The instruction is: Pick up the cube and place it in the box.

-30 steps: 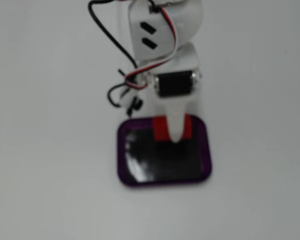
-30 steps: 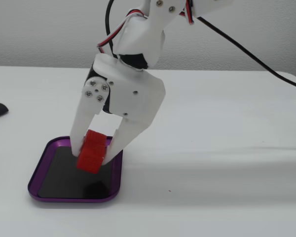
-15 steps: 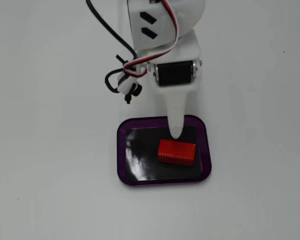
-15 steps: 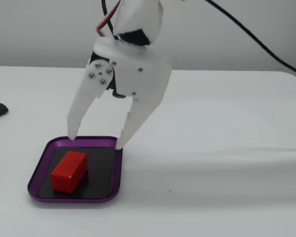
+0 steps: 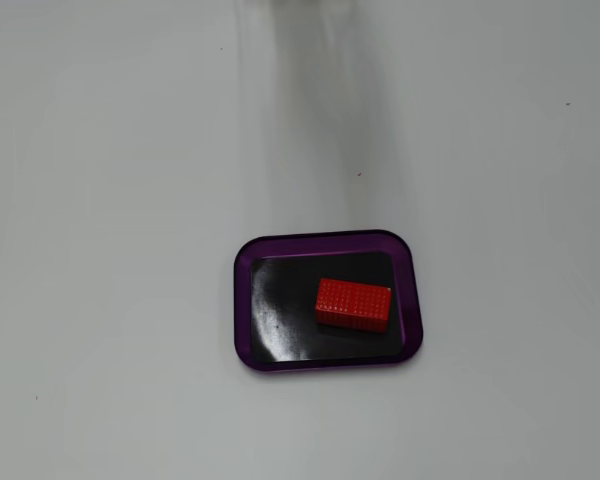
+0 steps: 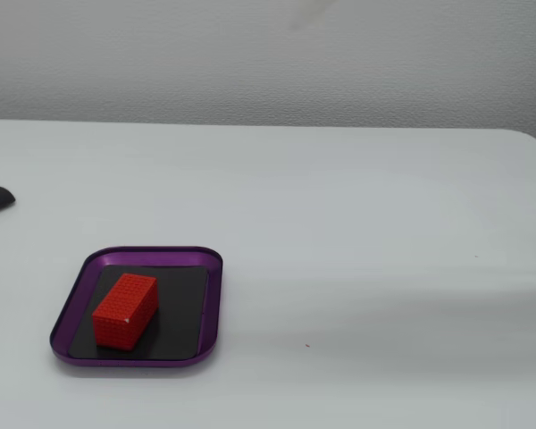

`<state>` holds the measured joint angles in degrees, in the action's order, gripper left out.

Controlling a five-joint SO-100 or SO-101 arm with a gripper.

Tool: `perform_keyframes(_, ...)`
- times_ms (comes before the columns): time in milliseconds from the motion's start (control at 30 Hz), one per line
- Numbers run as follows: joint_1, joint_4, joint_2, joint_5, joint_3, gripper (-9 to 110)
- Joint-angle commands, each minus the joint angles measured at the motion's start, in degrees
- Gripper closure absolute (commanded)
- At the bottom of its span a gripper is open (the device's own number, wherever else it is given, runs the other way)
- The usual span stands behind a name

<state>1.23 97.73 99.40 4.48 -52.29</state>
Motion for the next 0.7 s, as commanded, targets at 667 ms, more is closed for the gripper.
perform_keyframes(667,-10.63,-35.68,96.86,0.0,-114.26,80)
